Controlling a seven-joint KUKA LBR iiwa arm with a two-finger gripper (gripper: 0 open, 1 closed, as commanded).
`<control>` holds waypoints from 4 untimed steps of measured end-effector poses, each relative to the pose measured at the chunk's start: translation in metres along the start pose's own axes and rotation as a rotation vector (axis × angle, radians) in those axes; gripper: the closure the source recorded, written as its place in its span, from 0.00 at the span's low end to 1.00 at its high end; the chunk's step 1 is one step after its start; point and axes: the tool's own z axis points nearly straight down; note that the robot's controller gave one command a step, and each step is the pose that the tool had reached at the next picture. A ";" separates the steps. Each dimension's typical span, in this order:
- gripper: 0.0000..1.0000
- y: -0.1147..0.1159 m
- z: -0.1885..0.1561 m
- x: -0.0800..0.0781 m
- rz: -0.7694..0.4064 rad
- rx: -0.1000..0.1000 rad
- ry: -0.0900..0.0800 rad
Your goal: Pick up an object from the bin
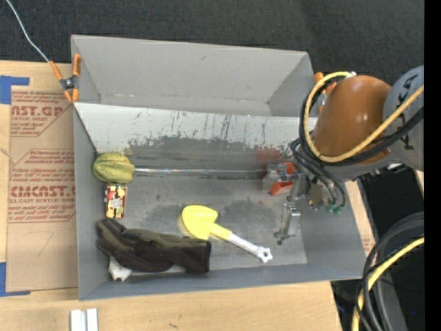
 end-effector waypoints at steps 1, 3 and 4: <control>0.00 0.011 0.062 -0.013 -0.089 0.000 0.000; 1.00 0.091 0.126 0.050 0.061 -0.003 -0.006; 0.00 0.083 0.121 0.038 0.082 -0.003 -0.031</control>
Offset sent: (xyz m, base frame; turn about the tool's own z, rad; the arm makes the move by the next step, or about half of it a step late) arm -0.0312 0.0639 -0.1142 0.0213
